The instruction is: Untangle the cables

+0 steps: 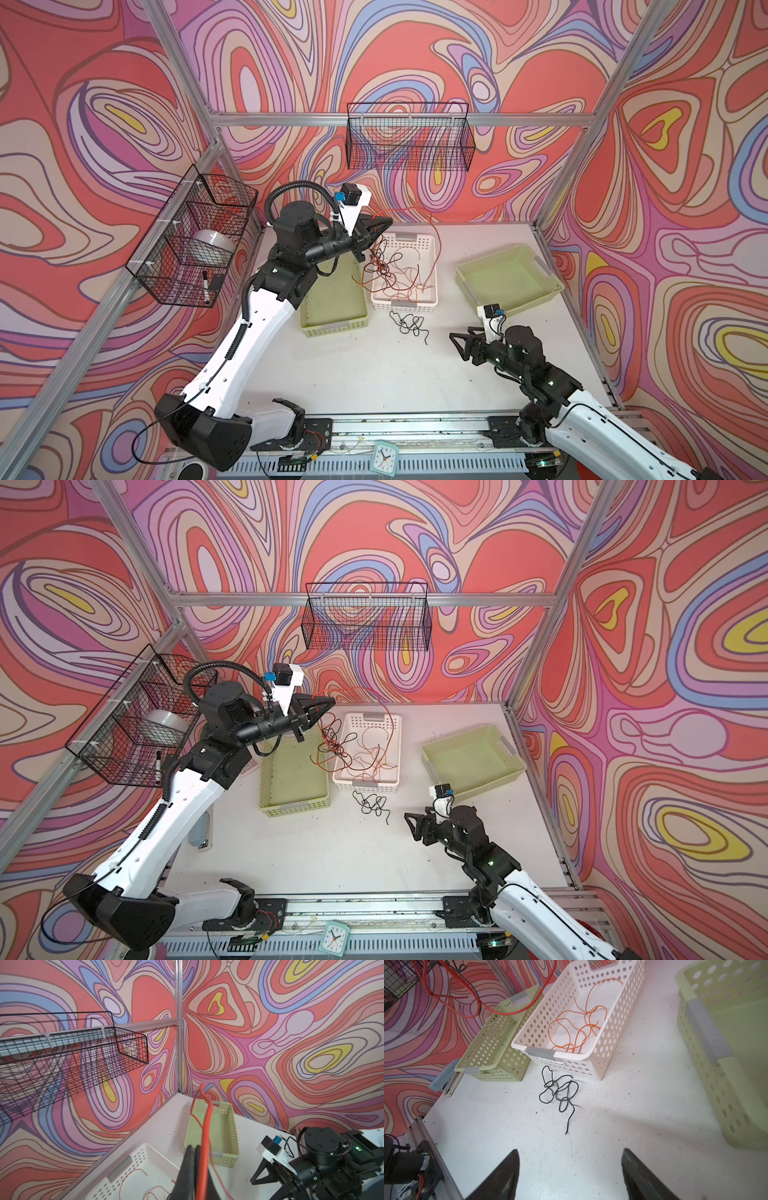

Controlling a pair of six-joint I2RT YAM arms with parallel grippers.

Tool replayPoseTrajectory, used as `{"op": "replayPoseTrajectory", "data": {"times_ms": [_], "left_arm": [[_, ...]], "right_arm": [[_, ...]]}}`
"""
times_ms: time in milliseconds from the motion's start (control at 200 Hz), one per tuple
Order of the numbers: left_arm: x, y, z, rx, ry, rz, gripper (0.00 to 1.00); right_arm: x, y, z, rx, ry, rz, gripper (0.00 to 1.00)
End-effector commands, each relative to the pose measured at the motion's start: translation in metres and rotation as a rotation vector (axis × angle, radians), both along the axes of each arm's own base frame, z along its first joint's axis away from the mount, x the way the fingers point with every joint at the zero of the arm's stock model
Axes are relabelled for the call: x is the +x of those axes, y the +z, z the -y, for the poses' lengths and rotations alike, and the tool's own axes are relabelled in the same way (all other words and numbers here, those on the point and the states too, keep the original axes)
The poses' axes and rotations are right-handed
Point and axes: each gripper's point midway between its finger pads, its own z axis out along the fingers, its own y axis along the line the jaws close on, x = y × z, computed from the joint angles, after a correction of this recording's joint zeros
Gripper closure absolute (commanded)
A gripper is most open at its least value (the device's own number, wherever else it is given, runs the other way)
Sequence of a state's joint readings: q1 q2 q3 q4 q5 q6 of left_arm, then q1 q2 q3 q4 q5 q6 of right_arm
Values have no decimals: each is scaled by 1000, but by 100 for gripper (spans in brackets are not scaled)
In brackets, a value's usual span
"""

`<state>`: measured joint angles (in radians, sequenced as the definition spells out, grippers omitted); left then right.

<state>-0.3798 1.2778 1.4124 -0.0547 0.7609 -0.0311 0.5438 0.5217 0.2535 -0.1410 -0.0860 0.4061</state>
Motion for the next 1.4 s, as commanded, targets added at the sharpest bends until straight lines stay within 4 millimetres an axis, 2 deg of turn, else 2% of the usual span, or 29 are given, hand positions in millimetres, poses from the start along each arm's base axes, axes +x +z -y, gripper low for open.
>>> {"op": "replayPoseTrajectory", "data": {"times_ms": [0,120,295,335,411,461,521,636,751,881,951,1056,1117,1157,1232,1397], "left_arm": [[-15,-8,10,1,-118,-14,100],[-21,-16,12,19,-169,-36,100],[-30,-28,20,-6,-262,-92,100],[-29,-32,20,-4,-253,-115,100],[-25,-40,20,-3,-225,-146,100],[-26,-43,21,-8,-213,-148,100],[-31,-46,24,-11,-213,-142,100],[-45,-49,33,-30,-264,-148,100],[-58,-53,43,-25,-325,-157,100],[-66,-58,53,-17,-381,-171,100],[-66,-60,56,-14,-383,-179,100],[-65,-64,60,-8,-361,-184,100],[-62,-66,62,-3,-343,-181,100],[-60,-68,63,1,-322,-181,100],[-60,-70,65,4,-300,-174,100],[-59,-78,60,1,-248,-192,100]], "right_arm": [[16,22,33,16,-209,116,19],[18,42,50,36,-294,189,19],[29,72,35,55,-263,167,20],[32,83,25,62,-219,159,22],[29,117,-10,111,-32,208,28],[26,131,-32,142,85,225,34],[24,143,-48,159,174,230,41],[33,144,-60,157,205,204,40],[49,142,-75,161,234,161,30],[63,135,-86,157,237,122,26],[64,136,-85,174,231,144,24],[53,140,-97,216,321,149,25],[50,134,-101,226,347,104,27],[50,129,-98,214,330,83,27],[50,119,-81,157,246,68,24],[41,129,-44,82,109,155,20]]}}
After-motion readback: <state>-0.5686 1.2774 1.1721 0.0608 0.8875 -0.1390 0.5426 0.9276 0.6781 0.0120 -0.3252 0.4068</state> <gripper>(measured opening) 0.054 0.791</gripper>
